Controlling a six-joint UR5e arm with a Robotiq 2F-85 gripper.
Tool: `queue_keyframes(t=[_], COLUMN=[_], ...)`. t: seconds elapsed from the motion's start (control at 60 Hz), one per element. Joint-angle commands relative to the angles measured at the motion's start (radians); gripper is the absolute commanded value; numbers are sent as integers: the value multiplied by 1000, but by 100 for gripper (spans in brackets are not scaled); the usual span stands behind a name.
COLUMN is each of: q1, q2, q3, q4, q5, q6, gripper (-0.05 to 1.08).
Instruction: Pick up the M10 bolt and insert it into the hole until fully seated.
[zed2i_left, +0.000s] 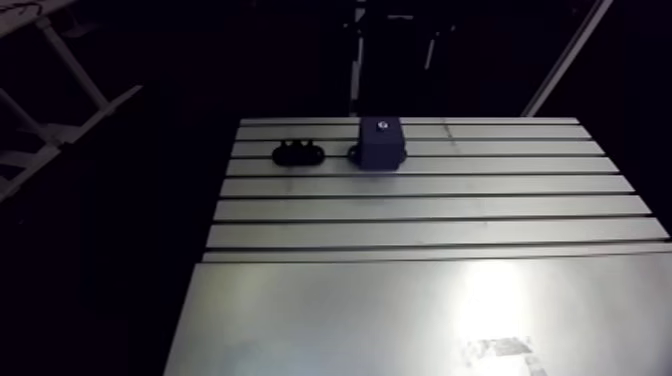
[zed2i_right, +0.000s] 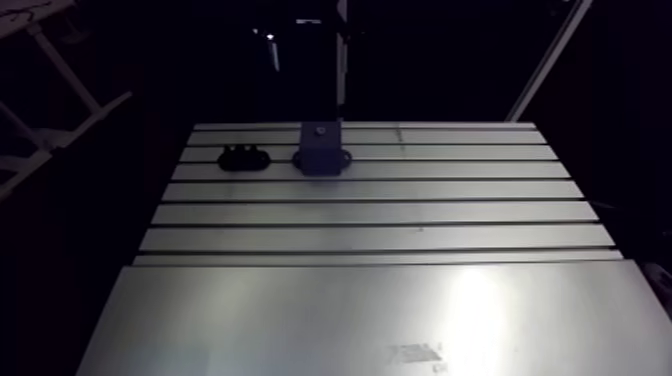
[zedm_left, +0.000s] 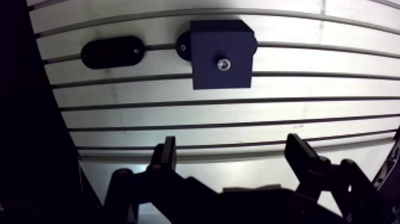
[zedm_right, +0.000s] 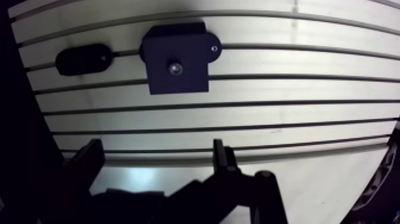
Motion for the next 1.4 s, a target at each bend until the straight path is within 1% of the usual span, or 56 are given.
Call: queue_keyframes(t=[0.017, 0.15, 0.35, 0.567, 0.917, 1.033, 1.117, 1.267, 1.317, 1.367, 1.4], q1=[1, 3, 3, 8, 9, 12, 15, 23, 32, 35, 35], q2=[-177, -204, -227, -252, -236, -227, -231, -253, -272, -278, -288], q3=[55, 46, 46, 67, 31, 4, -9, -5, 6, 14, 33], q4=[-46, -21, 10, 40, 103, 168, 189, 188, 185, 182, 179], q5=[3, -1, -1, -4, -3, -2, 2, 3, -2, -4, -4], q6=[-2, -2, -3, -4, -5, -5, -3, -2, -2, 0, 0], gripper=[1, 1, 1, 1, 1, 1, 1, 1, 1, 1, 1])
